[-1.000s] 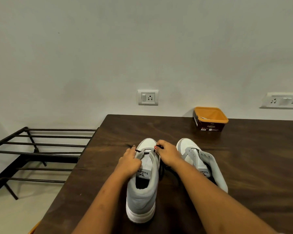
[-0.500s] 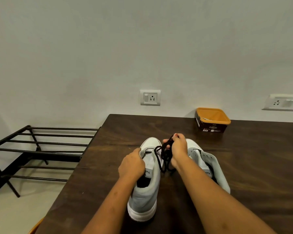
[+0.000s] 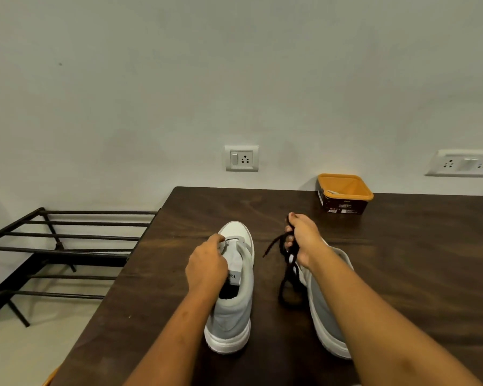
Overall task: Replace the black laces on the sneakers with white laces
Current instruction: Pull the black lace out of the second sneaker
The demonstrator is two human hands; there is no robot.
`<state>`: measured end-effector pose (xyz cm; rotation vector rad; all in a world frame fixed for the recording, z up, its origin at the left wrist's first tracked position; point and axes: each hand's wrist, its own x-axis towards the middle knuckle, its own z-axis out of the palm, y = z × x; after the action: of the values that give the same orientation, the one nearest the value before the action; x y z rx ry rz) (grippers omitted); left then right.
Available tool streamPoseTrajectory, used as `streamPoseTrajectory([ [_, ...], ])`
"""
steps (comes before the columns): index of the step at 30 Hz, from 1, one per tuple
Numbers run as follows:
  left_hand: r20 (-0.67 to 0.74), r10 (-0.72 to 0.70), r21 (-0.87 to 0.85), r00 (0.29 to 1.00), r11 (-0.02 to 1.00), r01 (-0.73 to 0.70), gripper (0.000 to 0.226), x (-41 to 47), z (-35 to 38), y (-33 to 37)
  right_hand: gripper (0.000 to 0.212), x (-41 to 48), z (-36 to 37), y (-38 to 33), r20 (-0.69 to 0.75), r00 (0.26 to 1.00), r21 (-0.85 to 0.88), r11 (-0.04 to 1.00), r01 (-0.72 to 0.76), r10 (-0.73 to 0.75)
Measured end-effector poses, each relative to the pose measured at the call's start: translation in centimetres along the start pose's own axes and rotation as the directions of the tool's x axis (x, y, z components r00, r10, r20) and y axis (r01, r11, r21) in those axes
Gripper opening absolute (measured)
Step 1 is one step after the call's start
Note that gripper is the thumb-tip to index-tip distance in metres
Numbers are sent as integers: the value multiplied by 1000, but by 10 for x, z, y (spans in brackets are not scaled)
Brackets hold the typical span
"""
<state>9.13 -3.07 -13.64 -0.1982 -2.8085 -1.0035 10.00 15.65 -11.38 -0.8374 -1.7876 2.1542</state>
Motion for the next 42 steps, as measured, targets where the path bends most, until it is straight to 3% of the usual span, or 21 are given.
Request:
streamPoseTrajectory([
  [3,-34,26,25,999,999,-25,31,4,-1,-3,19,4,-3,18,101,995,-405,913,52,-12],
  [6,-92,105,62,990,993,-99,30,5,-4,1,20,2,-5,21,230,973,-740,654,156,27],
  [8,-121,166,48,979,986,-161,31,3,-8,12,39,-2,-2,15,317,941,-876,416,245,114],
  [10,-132,226,22,965,974,-225,29,-2,-10,25,64,-5,4,13,363,903,-927,181,328,228],
  [13,-140,332,55,933,943,-327,27,-12,-8,34,99,-8,12,21,318,864,-918,-99,383,391],
  [16,-103,368,85,924,929,-361,26,-17,-3,30,114,-12,14,35,267,848,-910,-170,379,458],
  [20,-64,353,79,933,934,-348,26,-13,-4,17,104,-24,12,48,289,887,-915,-169,366,359],
  [23,-37,364,82,931,929,-360,25,-15,-7,9,76,-27,7,51,349,895,-916,-102,389,278],
  [25,-34,379,78,925,923,-376,25,-19,-9,9,51,-29,6,51,364,893,-902,-137,409,264],
  [28,-55,406,85,912,912,-401,26,-31,-18,12,41,-46,7,48,339,891,-909,-140,393,301],
  [31,-19,450,6,893,893,-450,33,-49,-24,14,30,-67,8,29,349,895,-937,85,339,279],
  [34,96,477,-106,874,878,-467,50,-68,-31,21,8,-92,5,-9,423,902,-882,265,389,87],
  [36,173,443,-392,880,851,-351,56,-77,-47,28,10,-113,1,-29,464,885,-835,348,426,30],
  [38,312,417,-642,854,755,-134,55,-87,-68,31,13,-135,0,-38,510,860,-741,505,444,-7],
  [40,355,423,-719,834,693,-45,45,-94,-81,25,10,-154,5,-41,556,829,-590,676,442,-57],
  [42,315,382,-747,869,665,-22,39,-103,-95,13,11,-172,21,-43,582,807,-446,792,416,-97],
])
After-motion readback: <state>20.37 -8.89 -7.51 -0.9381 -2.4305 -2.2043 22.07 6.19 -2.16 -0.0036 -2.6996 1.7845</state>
